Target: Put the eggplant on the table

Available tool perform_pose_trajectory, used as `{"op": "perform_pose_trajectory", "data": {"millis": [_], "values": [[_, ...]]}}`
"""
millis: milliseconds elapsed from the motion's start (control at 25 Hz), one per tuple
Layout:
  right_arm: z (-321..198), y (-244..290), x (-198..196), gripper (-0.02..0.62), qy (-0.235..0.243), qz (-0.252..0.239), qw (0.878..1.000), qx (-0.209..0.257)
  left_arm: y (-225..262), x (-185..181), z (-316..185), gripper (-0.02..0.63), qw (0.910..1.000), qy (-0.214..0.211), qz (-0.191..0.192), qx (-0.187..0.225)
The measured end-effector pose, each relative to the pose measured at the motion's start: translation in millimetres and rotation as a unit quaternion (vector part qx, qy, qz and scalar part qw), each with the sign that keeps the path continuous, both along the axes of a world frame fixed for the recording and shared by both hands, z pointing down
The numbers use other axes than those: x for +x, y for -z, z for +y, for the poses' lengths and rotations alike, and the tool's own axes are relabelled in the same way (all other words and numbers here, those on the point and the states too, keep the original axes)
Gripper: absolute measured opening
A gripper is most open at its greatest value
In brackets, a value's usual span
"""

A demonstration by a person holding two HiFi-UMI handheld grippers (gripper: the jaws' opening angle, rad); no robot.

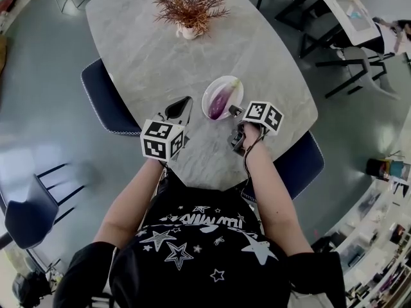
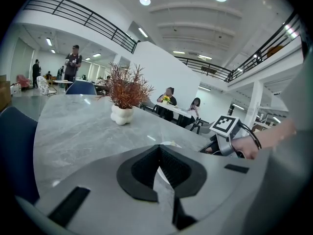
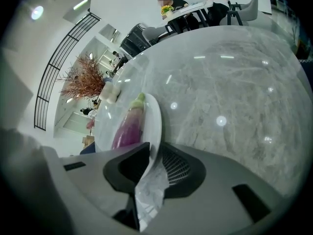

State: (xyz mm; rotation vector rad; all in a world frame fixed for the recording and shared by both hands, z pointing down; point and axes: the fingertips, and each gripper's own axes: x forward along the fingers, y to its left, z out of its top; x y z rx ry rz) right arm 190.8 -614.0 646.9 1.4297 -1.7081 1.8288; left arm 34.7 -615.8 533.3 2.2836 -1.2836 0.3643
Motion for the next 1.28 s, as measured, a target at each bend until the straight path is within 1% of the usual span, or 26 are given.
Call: {"op": "perform_pose_trajectory", "data": {"millis": [200,320,400,520,600,840,920,1080,1280], "values": [[9,4,6,0.061,-0.018,-0.006,1.0,0.003,5,0,7,0.008,1.0,-0.007,0.002,0.003],[16,9,5,0.061,-0.023,-0.007,1.0,0.013,9,-1,11,0.008,0.9998,-0.016,0.003,0.008],[18,18,5,0.061,-0.028,-0.006,0.999,0.034,13,-2,15,0.008,0.9997,-0.022,0.005,0.012],[17,41,2,0.061,-0.038,-0.004,0.995,0.096,20,-6,23,0.008,0.9993,-0.032,0.007,0.018],[19,56,-2,0.061,-0.037,0.005,0.992,0.125,25,-10,28,0.008,0.9989,-0.039,0.009,0.022],[44,88,-20,0.06,-0.048,0.009,0.985,0.165,44,-20,53,0.008,0.9963,-0.075,0.013,0.038],[56,98,-27,0.06,-0.046,0.019,0.982,0.183,50,-23,62,0.008,0.9948,-0.09,0.016,0.044],[79,120,-44,0.06,-0.037,0.057,0.973,0.221,63,-29,81,0.008,0.991,-0.121,0.024,0.052],[110,141,-56,0.058,-0.049,0.095,0.962,0.249,70,-28,103,0.008,0.9844,-0.164,0.034,0.054]]}}
